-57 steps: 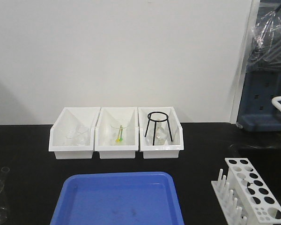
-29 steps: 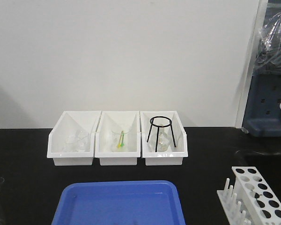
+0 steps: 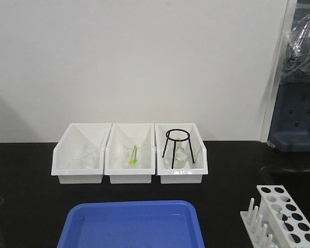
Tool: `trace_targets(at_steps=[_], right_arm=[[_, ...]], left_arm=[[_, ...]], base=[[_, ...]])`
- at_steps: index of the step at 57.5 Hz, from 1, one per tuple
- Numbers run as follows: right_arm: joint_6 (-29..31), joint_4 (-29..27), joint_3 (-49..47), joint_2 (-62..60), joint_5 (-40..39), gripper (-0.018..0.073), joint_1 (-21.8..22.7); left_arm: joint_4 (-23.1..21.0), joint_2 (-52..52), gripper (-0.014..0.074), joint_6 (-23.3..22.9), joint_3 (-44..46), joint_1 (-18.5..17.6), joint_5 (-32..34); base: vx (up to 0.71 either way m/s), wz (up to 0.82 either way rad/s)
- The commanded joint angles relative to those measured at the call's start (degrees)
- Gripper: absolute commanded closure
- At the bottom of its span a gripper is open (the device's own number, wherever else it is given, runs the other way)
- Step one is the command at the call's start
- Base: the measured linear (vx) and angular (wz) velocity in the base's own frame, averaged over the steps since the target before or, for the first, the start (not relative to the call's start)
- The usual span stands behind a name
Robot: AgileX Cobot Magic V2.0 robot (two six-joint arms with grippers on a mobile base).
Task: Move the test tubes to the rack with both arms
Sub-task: 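Move the left gripper toward the test tube in the glass beaker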
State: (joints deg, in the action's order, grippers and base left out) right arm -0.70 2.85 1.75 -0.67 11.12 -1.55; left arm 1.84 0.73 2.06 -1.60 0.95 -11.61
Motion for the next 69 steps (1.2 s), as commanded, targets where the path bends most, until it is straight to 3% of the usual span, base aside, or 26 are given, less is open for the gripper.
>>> trace_targets(at_steps=[1, 69], right_arm=[[0.3, 0.9, 0.8, 0.0, -4.8, 0.0571, 0.4], [-0.1, -0.6, 0.8, 0.0, -6.9, 0.0571, 0.4]], left_arm=[[-0.5, -0.1, 0.0601, 0.0, 1.5, 0.3, 4.7], [-0.5, -0.1, 0.0601, -0.3, 1.5, 0.3, 4.7]], base=[[0.0, 0.0], [0.0, 0.0]])
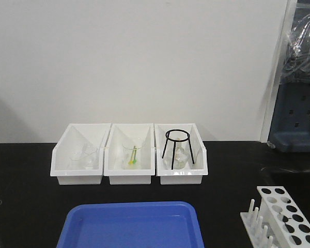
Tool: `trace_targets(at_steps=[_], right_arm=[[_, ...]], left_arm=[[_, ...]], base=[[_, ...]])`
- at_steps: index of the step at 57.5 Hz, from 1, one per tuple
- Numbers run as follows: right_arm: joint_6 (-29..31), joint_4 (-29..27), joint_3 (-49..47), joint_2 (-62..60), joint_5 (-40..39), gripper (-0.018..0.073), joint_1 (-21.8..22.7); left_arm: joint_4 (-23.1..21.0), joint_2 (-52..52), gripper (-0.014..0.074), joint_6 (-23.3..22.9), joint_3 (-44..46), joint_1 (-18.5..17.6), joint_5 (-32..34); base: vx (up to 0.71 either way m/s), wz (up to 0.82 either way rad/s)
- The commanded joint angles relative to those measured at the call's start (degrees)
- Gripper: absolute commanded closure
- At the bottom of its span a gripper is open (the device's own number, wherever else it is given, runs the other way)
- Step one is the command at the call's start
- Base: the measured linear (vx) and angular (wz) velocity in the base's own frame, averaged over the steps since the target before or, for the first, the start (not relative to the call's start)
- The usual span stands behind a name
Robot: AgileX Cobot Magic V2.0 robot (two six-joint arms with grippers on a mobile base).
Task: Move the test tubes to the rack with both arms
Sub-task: 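Move the left gripper toward the test tube in the glass beaker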
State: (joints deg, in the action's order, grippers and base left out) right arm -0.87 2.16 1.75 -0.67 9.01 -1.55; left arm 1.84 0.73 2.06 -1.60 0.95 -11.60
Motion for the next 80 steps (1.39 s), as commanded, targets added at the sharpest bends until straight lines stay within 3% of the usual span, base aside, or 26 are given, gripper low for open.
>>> trace_targets(at_steps=[1, 57, 80], right_arm=[[0.0, 0.1, 0.8, 0.0, -4.8, 0.0571, 0.4], [0.0, 0.4, 0.8, 0.0, -5.1, 0.0571, 0.4], [0.0, 0.6, 0.8, 0.0, -16.8, 0.0568, 0.4]], left_arm=[[-0.5, -0.1, 0.0601, -0.3, 1.5, 0.3, 4.7], [-0.5, -0.1, 0.0601, -0.3, 1.5, 0.3, 6.5], [-0.5, -0.1, 0.0601, -1.0, 1.5, 0.3, 13.8]], base=[[0.03, 0.0], [0.03, 0.0], [0.0, 0.0]])
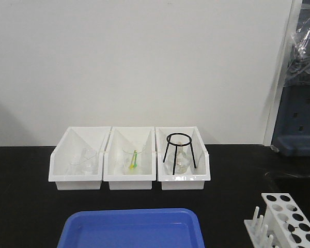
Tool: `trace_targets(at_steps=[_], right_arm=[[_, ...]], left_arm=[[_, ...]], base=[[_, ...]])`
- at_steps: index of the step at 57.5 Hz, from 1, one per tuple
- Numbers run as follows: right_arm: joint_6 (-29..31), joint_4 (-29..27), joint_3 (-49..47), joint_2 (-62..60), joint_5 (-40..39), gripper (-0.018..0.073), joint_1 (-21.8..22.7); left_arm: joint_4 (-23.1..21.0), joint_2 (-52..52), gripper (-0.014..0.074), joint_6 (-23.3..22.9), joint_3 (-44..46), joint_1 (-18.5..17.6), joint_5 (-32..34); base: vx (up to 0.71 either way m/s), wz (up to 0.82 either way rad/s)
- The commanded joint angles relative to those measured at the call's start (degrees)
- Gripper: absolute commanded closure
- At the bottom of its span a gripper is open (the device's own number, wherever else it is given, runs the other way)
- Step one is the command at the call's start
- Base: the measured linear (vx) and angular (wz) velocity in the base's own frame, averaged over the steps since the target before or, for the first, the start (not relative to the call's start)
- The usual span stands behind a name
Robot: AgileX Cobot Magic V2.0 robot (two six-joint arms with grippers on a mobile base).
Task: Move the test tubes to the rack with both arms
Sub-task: 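Move the left gripper toward the test tube in the glass beaker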
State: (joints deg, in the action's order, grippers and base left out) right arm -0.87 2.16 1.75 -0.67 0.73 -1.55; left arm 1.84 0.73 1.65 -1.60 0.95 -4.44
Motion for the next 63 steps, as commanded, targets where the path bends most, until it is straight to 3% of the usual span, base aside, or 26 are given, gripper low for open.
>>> trace_targets(at_steps=[1, 11, 20, 27, 28, 36, 50, 63], right_arm=[[0.0, 0.6, 0.8, 0.0, -9.0, 0.0568, 0.4], [0.0, 0.6, 0.4, 0.0, -16.7, 0.0568, 0.4], [0.0, 0.6, -4.9, 0.5, -14.6, 0.0568, 0.4], [0.3, 1.2, -13.5, 3.3, -7.7, 0.0568, 0.4], [0.3, 1.4, -20.5, 7.8, -5.1, 0.0566, 0.4], [0.4, 1.4, -25.0, 13.2, -5.0, 0.0561, 0.4], [0.2, 0.8, -25.4, 21.9, -5.2, 0.0525, 0.4], [0.2, 0.7, -25.4, 27.1, -5.2, 0.0404, 0.4]], left_arm=[[-0.5, -0.1, 0.0601, -0.7, 1.5, 0.3, 6.9], [-0.5, -0.1, 0.0601, -0.7, 2.2, 0.3, 13.1], [-0.5, -0.1, 0.0601, -0.7, 3.2, 0.3, 20.2], [-0.5, -0.3, 0.0601, -0.7, 9.2, 0.3, 17.1], [-0.5, -2.6, 0.0597, -0.6, 17.7, 0.3, 11.3], [-0.5, -8.3, 0.0587, -0.2, 25.3, 0.3, 4.4], [-0.5, -19.2, 0.052, -0.2, 27.3, 0.3, 2.9], [-0.5, -26.2, 0.0337, -0.2, 27.3, 0.3, 2.9]], base=[[0.0, 0.0], [0.0, 0.0], [0.0, 0.0], [0.0, 0.0], [0.0, 0.0], [0.0, 0.0], [0.0, 0.0], [0.0, 0.0]])
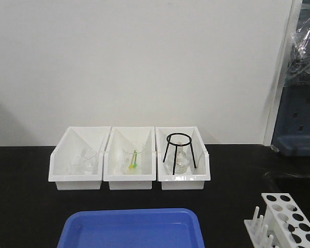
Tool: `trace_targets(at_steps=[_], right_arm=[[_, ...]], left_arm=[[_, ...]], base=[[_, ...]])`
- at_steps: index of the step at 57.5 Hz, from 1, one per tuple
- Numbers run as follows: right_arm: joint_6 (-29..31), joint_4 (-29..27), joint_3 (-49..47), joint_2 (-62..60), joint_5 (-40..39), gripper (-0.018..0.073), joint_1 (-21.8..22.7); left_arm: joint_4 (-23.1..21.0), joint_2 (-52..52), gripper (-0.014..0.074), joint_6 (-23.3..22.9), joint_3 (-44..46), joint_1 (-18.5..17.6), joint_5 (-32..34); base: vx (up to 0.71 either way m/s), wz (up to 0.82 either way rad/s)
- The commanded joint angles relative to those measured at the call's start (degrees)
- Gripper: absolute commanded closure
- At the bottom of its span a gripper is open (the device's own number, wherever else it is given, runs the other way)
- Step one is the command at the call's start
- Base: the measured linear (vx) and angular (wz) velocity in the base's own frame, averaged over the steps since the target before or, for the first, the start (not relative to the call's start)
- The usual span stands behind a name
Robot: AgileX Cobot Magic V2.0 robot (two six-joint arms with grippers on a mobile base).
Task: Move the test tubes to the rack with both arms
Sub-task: 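Move the left gripper toward the test tube in the glass beaker, then close the left gripper around the clear test tube top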
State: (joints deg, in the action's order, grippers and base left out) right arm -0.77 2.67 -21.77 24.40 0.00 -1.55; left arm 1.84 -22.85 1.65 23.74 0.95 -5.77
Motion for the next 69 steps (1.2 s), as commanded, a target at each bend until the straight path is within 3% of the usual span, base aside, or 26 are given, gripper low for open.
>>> trace_targets(at_steps=[1, 15, 25, 32, 42, 51, 69], right_arm=[[0.1, 0.2, -1.9, 2.4, -4.5, 0.0391, 0.4], [0.1, 0.2, -1.9, 5.6, -4.8, 0.0162, 0.4], [0.1, 0.2, -1.9, 6.3, -4.7, 0.0097, 0.4], [0.1, 0.2, -1.9, 6.3, -4.7, 0.0097, 0.4], [0.1, 0.2, -1.9, 6.3, -4.7, 0.0096, 0.4], [0.1, 0.2, -1.9, 6.3, -4.7, 0.0096, 0.4], [0.1, 0.2, -1.9, 6.3, -4.7, 0.0096, 0.4]], left_arm=[[-0.5, -3.0, 0.0324, -0.2, 1.9, 0.3, 4.2], [-0.1, -8.3, 0.0234, -0.1, 1.9, 0.3, 3.4], [4.4, -13.7, 0.0173, 7.9, 1.8, 0.3, -0.9], [4.5, -18.9, 0.0102, 13.2, 1.7, 0.3, -0.7], [4.5, -26.8, 0.0041, 14.6, 1.7, 0.3, 7.1], [4.5, -34.1, 0.0038, 14.5, 1.7, 0.3, 17.7], [4.5, -47.2, 0.0038, 14.6, 1.7, 0.3, 30.8]], base=[[0.0, 0.0], [0.0, 0.0], [0.0, 0.0], [0.0, 0.0], [0.0, 0.0], [0.0, 0.0], [0.0, 0.0]])
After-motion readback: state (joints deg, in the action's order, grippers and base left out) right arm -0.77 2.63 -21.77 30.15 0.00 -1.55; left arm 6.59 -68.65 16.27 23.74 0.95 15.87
